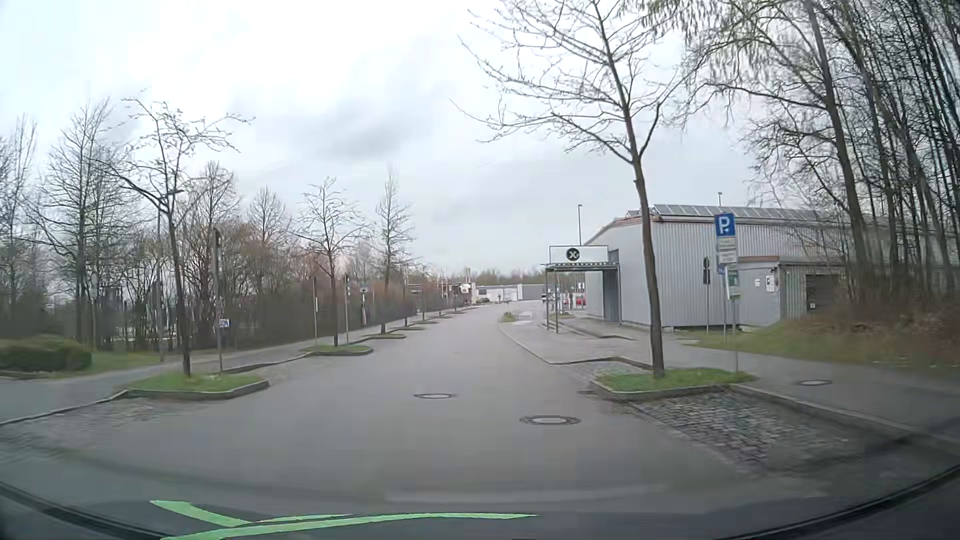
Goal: Follow the waypoints while adhering to traffic rules and regulations
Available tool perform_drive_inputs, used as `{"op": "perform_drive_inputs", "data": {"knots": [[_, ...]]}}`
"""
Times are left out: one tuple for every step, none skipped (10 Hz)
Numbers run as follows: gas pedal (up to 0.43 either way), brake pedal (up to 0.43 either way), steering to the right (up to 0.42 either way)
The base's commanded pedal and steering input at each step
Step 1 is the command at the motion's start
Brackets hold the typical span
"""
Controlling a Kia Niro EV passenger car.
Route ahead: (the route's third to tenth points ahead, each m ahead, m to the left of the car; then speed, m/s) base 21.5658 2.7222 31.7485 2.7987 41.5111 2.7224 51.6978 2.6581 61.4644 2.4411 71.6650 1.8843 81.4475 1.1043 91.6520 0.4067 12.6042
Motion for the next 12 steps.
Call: {"op": "perform_drive_inputs", "data": {"knots": [[0.020, 0.000, 0.000], [0.020, 0.000, 0.000], [0.020, 0.000, 0.000], [0.020, 0.000, 0.000], [0.020, 0.000, 0.000], [0.020, 0.000, 0.000], [0.039, 0.000, 0.000], [0.039, 0.000, 0.000], [0.039, 0.000, -0.001], [0.039, 0.000, -0.001], [0.039, 0.000, -0.001], [0.039, 0.000, -0.001]]}}
